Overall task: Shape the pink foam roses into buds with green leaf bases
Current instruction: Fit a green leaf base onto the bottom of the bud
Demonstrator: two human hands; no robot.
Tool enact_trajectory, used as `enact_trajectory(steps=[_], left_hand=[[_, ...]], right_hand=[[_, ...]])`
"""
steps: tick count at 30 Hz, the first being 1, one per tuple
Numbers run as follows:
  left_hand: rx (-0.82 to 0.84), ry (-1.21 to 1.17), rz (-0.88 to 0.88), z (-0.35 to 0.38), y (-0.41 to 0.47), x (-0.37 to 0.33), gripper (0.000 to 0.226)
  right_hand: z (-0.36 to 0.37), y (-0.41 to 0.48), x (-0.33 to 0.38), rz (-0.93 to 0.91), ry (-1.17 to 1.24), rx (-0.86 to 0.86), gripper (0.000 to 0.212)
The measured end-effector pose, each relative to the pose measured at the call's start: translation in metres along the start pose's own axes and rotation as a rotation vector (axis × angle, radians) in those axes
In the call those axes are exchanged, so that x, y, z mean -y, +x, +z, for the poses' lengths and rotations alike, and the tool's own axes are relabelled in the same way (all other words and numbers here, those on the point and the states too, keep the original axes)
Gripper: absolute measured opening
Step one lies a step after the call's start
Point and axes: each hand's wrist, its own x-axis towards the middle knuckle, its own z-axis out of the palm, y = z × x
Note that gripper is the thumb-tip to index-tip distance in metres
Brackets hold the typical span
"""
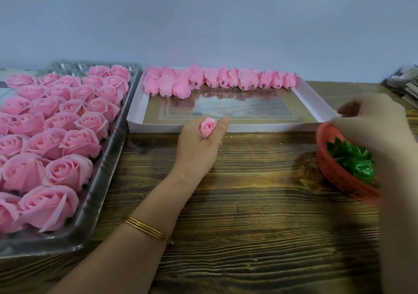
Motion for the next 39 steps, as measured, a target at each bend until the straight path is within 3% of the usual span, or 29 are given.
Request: enact_trajectory(steps=[6, 17, 30, 39], left_hand=[[0.001, 0.012, -0.004, 0.001, -0.002, -0.005, 0.047], [-0.003, 0.015, -0.058, -0.002, -0.002, -0.004, 0.041], [0.007, 0.000, -0.054, -0.002, -0.003, -0.007, 0.045], [-0.001, -0.006, -0.055, -0.002, -0.002, -0.005, 0.044]], right_hand=[[0.001, 0.005, -0.011, 0.119, -0.282, 0.166, 0.010], [0.011, 0.002, -0.008, 0.166, -0.388, 0.305, 0.013], [-0.001, -0.002, -0.005, 0.185, -0.180, 0.044, 0.026], [-0.005, -0.004, -0.004, 0.134, -0.141, 0.030, 0.031]])
